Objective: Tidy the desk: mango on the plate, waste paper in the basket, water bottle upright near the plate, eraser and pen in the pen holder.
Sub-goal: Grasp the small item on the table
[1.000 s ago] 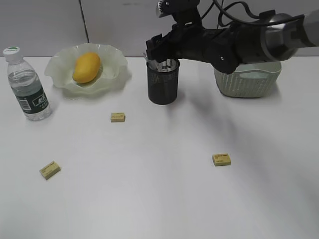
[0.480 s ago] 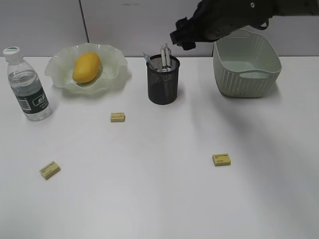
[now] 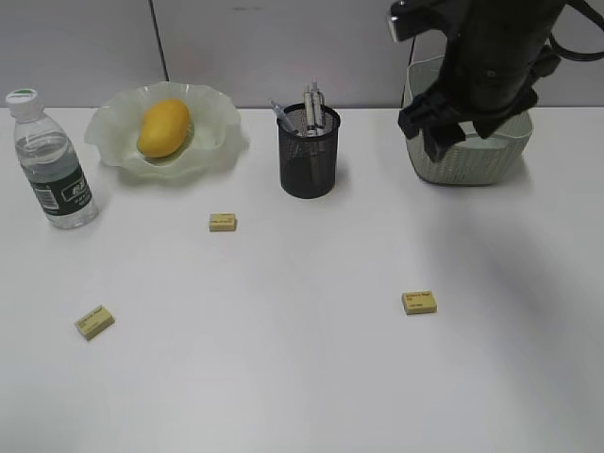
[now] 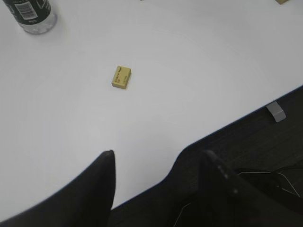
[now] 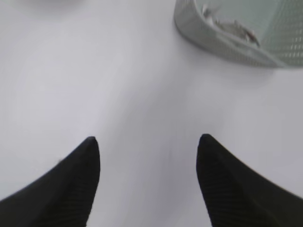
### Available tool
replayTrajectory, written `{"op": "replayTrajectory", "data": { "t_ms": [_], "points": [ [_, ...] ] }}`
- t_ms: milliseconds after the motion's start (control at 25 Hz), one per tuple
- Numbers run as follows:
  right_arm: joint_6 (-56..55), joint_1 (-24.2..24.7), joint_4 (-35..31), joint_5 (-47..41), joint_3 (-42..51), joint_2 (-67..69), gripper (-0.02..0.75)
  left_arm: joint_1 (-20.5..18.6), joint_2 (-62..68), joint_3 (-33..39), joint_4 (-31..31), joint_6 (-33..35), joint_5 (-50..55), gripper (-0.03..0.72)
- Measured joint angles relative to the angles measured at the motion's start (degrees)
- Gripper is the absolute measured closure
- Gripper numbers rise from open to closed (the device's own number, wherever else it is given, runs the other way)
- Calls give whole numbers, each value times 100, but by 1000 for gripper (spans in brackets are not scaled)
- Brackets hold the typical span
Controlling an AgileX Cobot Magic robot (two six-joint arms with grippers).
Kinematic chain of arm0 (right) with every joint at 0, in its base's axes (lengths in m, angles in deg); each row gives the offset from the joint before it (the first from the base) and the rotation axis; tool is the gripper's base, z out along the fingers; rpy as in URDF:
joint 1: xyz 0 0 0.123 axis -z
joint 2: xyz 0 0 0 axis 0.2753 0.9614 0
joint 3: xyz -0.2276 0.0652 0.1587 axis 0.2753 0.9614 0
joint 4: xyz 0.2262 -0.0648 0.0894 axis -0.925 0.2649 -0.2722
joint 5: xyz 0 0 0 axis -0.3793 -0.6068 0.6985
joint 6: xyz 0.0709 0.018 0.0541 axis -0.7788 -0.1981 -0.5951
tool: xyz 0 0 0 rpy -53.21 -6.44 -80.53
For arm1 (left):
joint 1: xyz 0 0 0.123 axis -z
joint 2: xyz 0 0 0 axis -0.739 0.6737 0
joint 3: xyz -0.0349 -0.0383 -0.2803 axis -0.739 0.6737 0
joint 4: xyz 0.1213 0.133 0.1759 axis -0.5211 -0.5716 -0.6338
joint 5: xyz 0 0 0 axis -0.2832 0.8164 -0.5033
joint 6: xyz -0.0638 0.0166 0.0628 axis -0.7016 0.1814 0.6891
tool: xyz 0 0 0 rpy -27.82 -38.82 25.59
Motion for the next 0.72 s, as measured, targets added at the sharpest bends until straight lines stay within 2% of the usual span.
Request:
{"op": "replayTrajectory", "data": {
  "t_ms": [160, 280, 560, 720],
  "points": [
    [240, 0, -87, -1093, -6, 0, 227, 0, 0, 0, 0, 0, 0, 256],
    [321, 0, -147, -1576, -6, 0, 227, 0, 0, 0, 0, 0, 0, 256],
    [571, 0, -825, -1663, 234, -512, 227, 0, 0, 0, 0, 0, 0, 256],
    [713, 0, -929, -1663, 645, -1277, 227, 0, 0, 0, 0, 0, 0, 256]
  ]
}}
